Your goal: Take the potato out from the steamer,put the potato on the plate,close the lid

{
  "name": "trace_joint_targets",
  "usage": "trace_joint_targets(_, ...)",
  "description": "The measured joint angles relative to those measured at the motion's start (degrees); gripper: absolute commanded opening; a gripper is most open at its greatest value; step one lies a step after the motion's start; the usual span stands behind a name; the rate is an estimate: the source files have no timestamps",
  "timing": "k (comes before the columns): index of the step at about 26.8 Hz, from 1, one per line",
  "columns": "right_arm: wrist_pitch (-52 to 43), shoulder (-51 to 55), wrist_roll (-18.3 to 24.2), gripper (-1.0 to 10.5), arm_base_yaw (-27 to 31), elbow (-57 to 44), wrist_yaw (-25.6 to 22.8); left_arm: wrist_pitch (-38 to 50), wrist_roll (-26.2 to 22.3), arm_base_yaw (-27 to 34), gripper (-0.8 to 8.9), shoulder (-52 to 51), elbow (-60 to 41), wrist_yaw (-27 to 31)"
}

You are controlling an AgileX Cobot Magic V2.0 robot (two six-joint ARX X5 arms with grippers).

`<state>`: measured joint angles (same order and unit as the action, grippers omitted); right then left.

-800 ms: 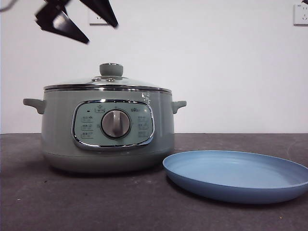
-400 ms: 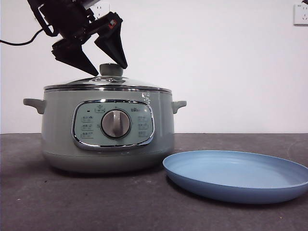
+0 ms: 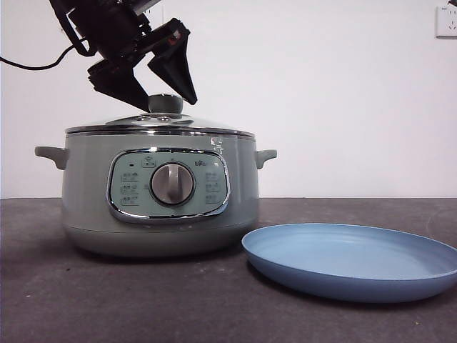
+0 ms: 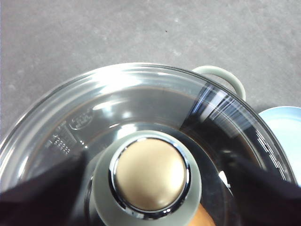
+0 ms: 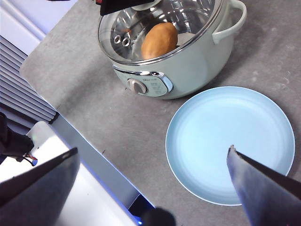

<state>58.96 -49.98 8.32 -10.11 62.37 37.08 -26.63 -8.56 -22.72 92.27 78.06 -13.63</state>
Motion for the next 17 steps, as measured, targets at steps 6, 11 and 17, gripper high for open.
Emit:
trace_joint_targets(6,0.0,0.0,-0.3,6.0,0.0,0.0,0.0,-1.5,0.0,-0.3,3.30,0.0,0.0,0.0)
trace_joint_targets(11,0.0,0.0,-0.6,6.0,0.0,0.0,0.0,-1.4,0.0,-0.3,1.05,0.0,0.0,0.9)
trace_joint_targets(17,0.0,0.0,-1.1,6.0,0.0,0.0,0.0,-1.2,0.0,-0.3,-0.09,0.0,0.0,0.9)
